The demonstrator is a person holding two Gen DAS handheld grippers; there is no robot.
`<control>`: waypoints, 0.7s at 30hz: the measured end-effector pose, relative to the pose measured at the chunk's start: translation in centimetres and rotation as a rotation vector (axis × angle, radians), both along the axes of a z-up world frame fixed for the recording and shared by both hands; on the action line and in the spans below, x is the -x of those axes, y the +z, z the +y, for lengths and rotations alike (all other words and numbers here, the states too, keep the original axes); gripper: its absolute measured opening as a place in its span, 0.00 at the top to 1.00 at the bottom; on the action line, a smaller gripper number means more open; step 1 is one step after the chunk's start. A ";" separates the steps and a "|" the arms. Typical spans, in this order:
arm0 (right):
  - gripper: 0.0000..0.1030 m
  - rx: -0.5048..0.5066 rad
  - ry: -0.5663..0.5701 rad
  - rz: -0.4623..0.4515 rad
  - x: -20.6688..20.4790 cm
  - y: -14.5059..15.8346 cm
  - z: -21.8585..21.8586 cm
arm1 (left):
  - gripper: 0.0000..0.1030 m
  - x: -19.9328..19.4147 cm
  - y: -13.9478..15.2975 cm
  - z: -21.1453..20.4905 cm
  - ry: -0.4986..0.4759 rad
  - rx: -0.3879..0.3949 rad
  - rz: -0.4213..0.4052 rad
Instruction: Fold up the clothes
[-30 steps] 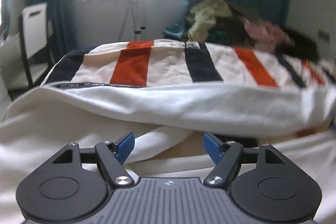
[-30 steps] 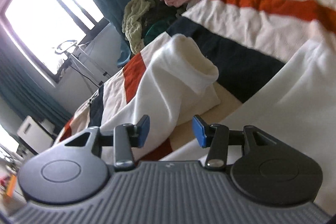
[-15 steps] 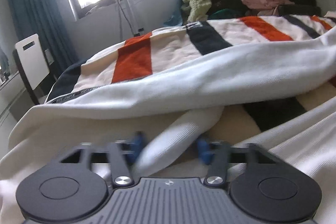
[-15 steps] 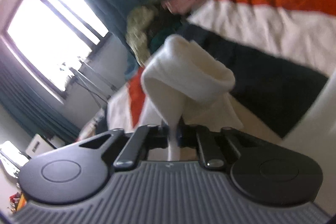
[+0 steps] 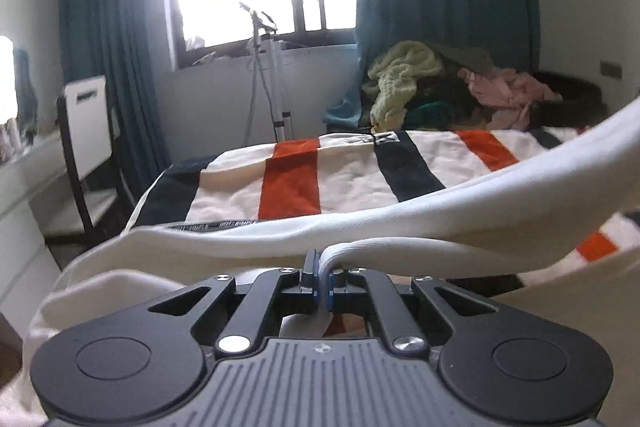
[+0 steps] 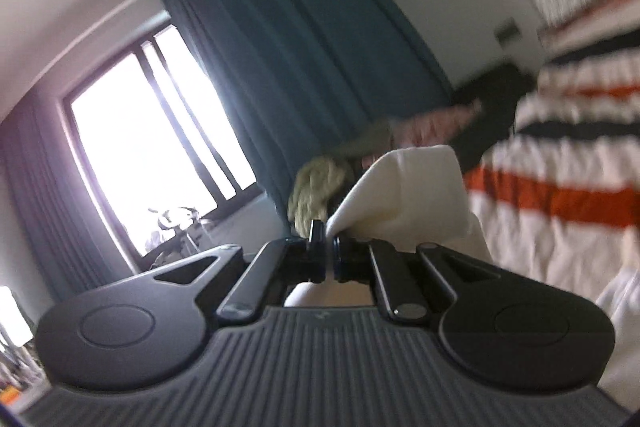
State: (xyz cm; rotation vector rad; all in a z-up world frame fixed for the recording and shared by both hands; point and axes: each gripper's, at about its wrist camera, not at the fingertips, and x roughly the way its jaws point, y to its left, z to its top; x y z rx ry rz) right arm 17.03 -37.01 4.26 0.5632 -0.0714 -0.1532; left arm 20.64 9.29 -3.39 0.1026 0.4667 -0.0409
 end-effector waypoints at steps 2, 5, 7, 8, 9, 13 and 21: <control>0.94 0.043 -0.011 -0.008 0.4 0.5 0.6 | 0.95 0.3 0.6 0.7 0.025 0.056 -0.003; 0.94 0.041 -0.018 0.045 -0.2 -0.1 0.3 | 0.95 0.2 1.1 1.5 0.056 0.113 -0.014; 0.94 -0.040 -0.020 0.142 -1.6 -1.8 -1.1 | 0.95 -0.3 1.0 1.8 0.070 0.136 0.000; 0.94 -0.081 -0.021 0.191 -2.3 -2.6 -1.9 | 0.95 -0.5 0.9 1.8 0.070 0.140 0.005; 0.94 -0.118 -0.022 0.241 -3.2 -3.5 -2.6 | 0.95 -0.8 0.8 1.6 0.067 0.140 0.003; 0.95 -0.167 -0.016 0.370 -8.6 -4.4 -5.0 | 0.96 -1.9 0.3 1.2 0.051 0.161 -0.014; 0.95 -0.188 0.018 0.269 -18.9 3.8 -7.5 | 0.97 -4.0 0.8 1.1 -0.022 0.277 -0.088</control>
